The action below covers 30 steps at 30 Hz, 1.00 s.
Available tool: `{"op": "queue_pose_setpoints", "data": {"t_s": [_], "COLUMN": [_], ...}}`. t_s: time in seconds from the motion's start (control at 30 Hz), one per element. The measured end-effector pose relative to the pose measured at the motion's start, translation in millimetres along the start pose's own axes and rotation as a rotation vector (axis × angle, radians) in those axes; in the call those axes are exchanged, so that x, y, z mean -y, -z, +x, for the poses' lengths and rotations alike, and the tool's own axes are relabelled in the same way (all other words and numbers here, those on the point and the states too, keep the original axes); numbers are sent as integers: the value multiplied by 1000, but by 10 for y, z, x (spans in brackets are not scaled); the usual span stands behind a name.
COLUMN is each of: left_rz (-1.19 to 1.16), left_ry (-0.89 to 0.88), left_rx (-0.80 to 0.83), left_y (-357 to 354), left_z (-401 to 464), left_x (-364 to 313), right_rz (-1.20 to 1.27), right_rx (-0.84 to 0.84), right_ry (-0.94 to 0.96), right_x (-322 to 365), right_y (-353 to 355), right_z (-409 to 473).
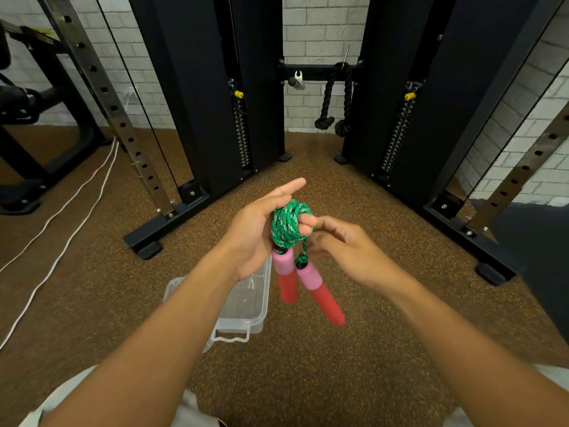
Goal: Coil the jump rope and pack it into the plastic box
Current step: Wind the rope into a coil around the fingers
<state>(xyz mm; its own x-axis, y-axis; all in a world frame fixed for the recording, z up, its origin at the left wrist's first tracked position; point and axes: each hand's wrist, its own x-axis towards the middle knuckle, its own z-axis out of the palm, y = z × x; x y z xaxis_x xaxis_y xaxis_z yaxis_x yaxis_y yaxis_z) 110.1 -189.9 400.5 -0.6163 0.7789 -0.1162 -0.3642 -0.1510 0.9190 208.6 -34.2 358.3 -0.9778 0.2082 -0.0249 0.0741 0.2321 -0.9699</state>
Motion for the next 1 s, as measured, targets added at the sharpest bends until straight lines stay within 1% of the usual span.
{"op": "queue_pose_setpoints", "data": {"t_s": [0.07,0.17,0.23,0.37,0.5,0.63,0.7,0.77,0.83,0.93,1.0], "left_rz": [-48,-72,13,213,235,359,342,267,256,359,398], "left_ry": [-15,-48,-64,-88,-119,-171,-189,-170,-160,-140,-111], "left_rx": [-9,-25,-10,13,22,26,22,32,47,59,64], "left_y": [-2,20,21,-22,-3,6,28,43,45,22,4], "left_z": [11,32,45,47,64,107,124,122,124,95,61], "left_x": [4,15,63,160,177,234,255,252,250,249,232], "right_rz": [15,-3,12,23,61,68,118,186,222,289,324], "right_rx": [8,24,29,15,-8,-44,-48,-42,-64,-147,-121], "right_ry": [0,-60,-86,-81,-70,-76,-103,-125,-101,-16,28], "right_x": [-23,-49,-48,-24,18,30,7,29,51,79,97], "right_y": [-63,-152,-203,-248,-225,-201,-188,-192,-197,-153,-68], "right_z": [-13,-28,-23,-17,-43,-41,-25,-29,-32,-17,5]}}
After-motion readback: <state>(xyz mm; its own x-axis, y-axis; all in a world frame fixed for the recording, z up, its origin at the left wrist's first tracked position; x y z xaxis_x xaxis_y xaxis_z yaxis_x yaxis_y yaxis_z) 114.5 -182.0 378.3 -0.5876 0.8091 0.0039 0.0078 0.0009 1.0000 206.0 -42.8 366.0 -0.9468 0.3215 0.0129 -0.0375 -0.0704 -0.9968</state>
